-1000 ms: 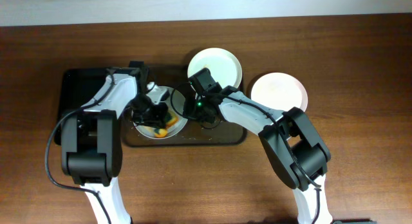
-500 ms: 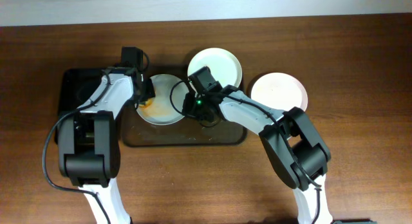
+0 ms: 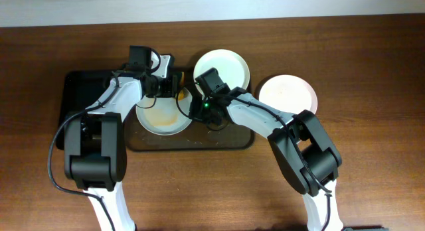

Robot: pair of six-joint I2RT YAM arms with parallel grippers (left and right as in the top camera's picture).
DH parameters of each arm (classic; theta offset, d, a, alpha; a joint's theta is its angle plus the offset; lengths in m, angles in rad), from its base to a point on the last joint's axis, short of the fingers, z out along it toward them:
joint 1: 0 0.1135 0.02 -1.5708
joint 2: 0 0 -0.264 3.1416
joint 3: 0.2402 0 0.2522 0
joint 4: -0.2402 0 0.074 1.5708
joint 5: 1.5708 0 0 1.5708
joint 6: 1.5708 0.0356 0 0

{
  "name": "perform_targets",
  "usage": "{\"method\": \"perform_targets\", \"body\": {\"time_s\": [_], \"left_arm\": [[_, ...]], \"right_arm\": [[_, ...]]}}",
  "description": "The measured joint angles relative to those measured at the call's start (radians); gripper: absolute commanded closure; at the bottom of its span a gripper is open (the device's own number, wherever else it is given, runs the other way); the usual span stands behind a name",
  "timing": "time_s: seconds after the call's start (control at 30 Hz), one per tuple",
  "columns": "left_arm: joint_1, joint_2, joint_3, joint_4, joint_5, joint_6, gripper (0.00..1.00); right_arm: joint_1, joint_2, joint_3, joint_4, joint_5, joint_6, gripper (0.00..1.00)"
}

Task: Clean dirty plates on tray and stack at the side
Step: 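Scrub the pale plate with the sponge in the left gripper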

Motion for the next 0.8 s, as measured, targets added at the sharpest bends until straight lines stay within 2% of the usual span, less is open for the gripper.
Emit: {"method": "perform_targets", "body": {"time_s": [0.1, 0.3, 0.43, 0.53, 0.63, 0.8], "left_arm": [[-0.013, 0.002, 0.000, -0.001, -0.166, 0.010, 0.99], [-0.062, -0.020, 0.024, -0.267, -0.565, -0.131, 0.99], [-0.066, -0.022, 0.031, -0.384, -0.632, -0.152, 0.99], [-0.063, -0.022, 0.034, -0.425, -0.613, -0.112, 0.99], [-0.035, -0.022, 0.048, -0.469, -0.520, -0.035, 1.00], [0.023, -0.007, 0.158, -0.665, -0.365, 0.066, 0.99]], "right_arm": [[0.000, 0.000, 0.000, 0.005, 0.000, -0.006, 0.96], [0.013, 0.000, 0.001, 0.010, -0.018, -0.024, 0.96], [0.018, 0.000, 0.001, 0.007, -0.038, -0.034, 0.96], [0.018, 0.000, 0.001, 0.011, -0.049, -0.045, 0.96], [0.018, 0.000, 0.000, 0.010, -0.049, -0.058, 0.96], [0.018, 0.000, 0.000, 0.026, -0.053, -0.060, 0.96]]}}
